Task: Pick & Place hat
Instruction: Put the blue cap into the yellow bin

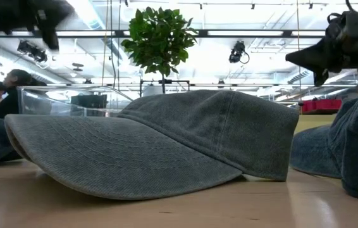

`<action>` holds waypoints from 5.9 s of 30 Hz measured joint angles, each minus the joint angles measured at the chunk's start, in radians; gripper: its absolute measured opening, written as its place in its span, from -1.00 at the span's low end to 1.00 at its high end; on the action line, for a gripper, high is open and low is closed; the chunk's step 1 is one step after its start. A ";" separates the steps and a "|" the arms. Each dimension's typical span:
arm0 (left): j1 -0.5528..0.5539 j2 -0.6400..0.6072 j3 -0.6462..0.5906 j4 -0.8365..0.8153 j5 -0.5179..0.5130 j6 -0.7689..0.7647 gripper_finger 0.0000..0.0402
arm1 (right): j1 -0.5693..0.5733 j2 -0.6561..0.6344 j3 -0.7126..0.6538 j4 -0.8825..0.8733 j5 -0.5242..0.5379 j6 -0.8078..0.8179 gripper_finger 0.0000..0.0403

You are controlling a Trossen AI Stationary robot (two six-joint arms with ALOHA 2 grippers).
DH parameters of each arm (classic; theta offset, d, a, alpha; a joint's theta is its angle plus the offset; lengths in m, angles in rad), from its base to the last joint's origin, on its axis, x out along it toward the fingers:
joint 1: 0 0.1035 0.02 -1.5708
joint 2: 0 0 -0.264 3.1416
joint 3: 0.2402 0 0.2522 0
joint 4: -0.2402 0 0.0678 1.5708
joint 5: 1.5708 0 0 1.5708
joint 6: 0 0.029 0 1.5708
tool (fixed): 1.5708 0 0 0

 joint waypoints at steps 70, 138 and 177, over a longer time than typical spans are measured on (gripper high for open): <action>-0.104 0.635 0.561 -0.448 -0.027 0.196 -0.18 | 0.686 1.478 0.842 -0.587 -0.167 0.161 -0.18; -0.104 0.636 0.561 -0.446 -0.027 0.195 -0.18 | 0.307 1.375 0.909 -1.133 0.529 -0.367 -0.97; -0.104 0.636 0.561 -0.520 -0.027 -0.001 -0.18 | 0.249 1.376 0.965 -1.110 0.399 -0.304 -0.37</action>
